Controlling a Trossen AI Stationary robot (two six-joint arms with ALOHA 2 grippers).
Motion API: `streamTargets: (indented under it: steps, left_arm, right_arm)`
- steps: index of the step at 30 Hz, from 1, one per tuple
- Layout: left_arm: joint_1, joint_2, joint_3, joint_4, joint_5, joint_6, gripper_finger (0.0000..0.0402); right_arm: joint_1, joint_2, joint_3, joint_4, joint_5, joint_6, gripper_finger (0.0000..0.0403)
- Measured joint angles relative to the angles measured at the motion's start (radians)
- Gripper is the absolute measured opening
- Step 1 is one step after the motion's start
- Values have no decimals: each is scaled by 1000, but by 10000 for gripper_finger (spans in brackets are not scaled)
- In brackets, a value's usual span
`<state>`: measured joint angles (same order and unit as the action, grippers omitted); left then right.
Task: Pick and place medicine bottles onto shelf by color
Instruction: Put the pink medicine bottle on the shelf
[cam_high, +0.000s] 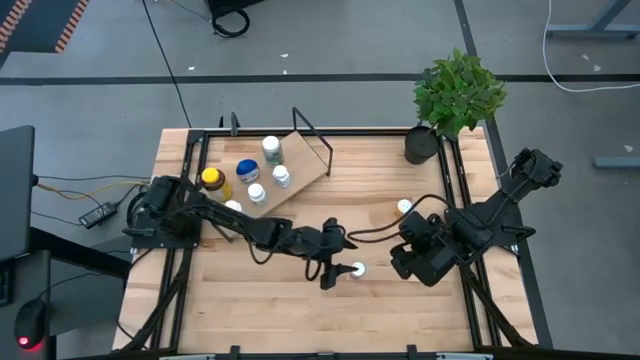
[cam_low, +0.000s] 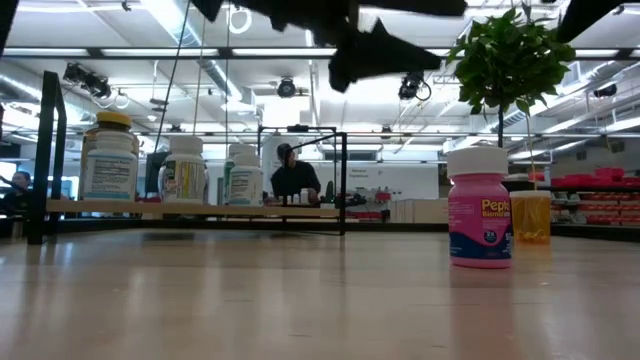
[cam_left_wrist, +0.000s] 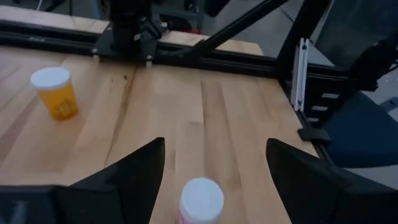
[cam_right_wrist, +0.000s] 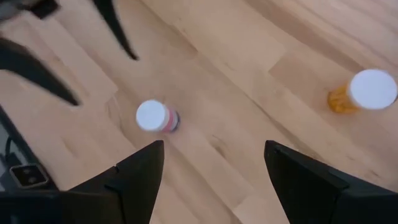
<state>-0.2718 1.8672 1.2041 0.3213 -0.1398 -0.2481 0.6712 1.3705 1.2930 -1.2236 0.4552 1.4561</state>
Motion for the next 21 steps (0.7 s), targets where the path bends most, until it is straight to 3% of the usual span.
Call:
streamTargets:
  steps: [4,10,17,21]
  left_arm:
    - [-2,63,1,73,2,6,286]
    - [-1,131,67,41,5,59,286]
    - [-1,230,278,-177,10,201,286]
    - [0,279,398,-374,10,204,286]
  right_arm:
    - [35,0,0,0,-4,42,284]
    - [73,0,1,-1,-4,95,284]
    - [78,0,1,-7,-3,122,284]
    - [79,0,1,-7,-3,132,284]
